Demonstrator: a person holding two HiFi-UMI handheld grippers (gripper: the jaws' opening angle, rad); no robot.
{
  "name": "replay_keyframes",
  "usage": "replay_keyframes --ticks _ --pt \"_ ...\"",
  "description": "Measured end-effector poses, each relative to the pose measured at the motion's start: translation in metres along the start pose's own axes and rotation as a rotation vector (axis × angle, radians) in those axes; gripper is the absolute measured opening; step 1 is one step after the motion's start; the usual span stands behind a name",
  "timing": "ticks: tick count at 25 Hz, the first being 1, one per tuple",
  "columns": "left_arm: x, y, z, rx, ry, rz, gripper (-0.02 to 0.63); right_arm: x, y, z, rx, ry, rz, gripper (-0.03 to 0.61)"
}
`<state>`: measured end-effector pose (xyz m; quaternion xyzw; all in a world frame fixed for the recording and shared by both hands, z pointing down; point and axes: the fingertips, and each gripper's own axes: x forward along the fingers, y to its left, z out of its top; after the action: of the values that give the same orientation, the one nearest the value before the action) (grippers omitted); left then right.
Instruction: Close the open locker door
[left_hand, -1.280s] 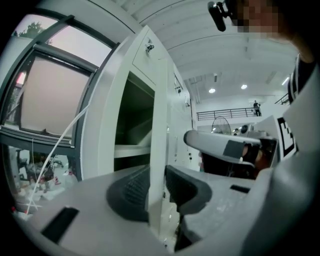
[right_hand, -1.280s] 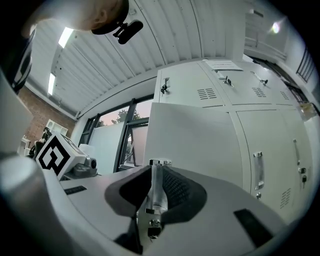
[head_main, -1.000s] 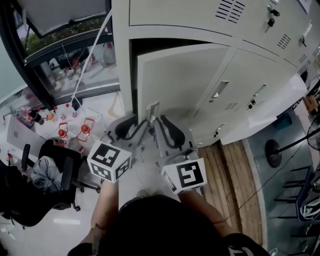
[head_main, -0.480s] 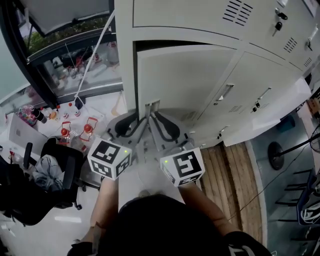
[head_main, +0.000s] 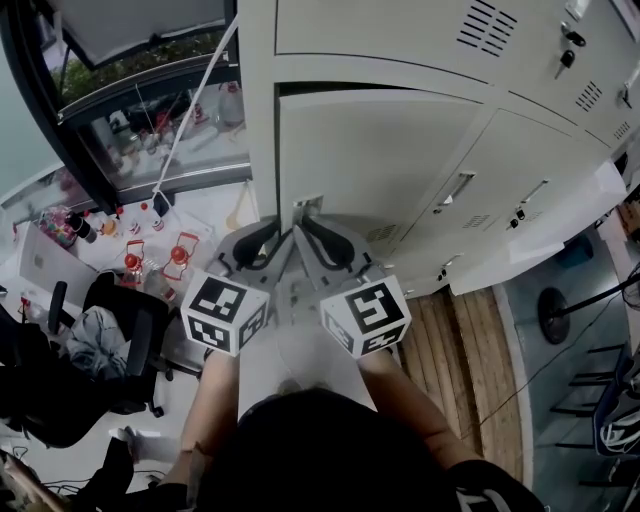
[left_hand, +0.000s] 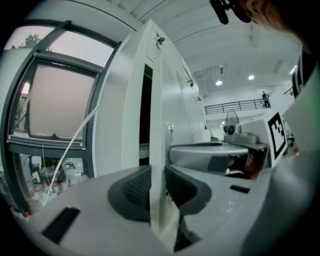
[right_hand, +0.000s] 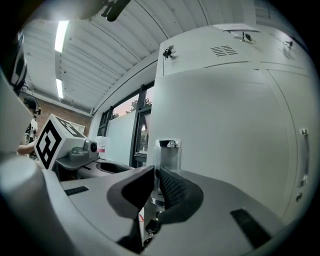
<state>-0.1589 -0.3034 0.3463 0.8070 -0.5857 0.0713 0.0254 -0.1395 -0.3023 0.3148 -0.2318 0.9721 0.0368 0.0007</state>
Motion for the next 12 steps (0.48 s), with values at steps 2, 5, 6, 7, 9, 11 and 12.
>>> replay_keyframes --ticks 2,5,6,7,9,11,12 --pt "0.001 0.001 0.000 0.014 0.011 0.008 0.086 0.002 -0.001 0.000 0.006 0.001 0.004 0.037" --pt "0.000 0.005 -0.003 0.024 0.033 0.025 0.086 0.006 -0.004 -0.001 0.015 0.004 0.009 0.035" --pt "-0.002 0.006 -0.004 0.023 0.037 0.034 0.086 0.008 -0.005 -0.001 0.015 0.005 0.009 0.035" --pt "-0.004 0.009 -0.004 0.021 0.038 0.043 0.086 0.010 -0.006 -0.002 0.014 0.007 0.008 0.035" --pt "-0.010 0.013 -0.004 0.015 0.033 0.061 0.086 0.014 -0.007 -0.002 0.013 0.011 0.007 0.034" --pt "-0.015 0.017 -0.004 0.014 0.028 0.077 0.086 0.017 -0.009 -0.002 0.014 0.009 0.004 0.035" --pt "-0.016 0.018 -0.004 0.016 0.025 0.082 0.086 0.018 -0.010 -0.002 0.014 0.007 0.002 0.034"
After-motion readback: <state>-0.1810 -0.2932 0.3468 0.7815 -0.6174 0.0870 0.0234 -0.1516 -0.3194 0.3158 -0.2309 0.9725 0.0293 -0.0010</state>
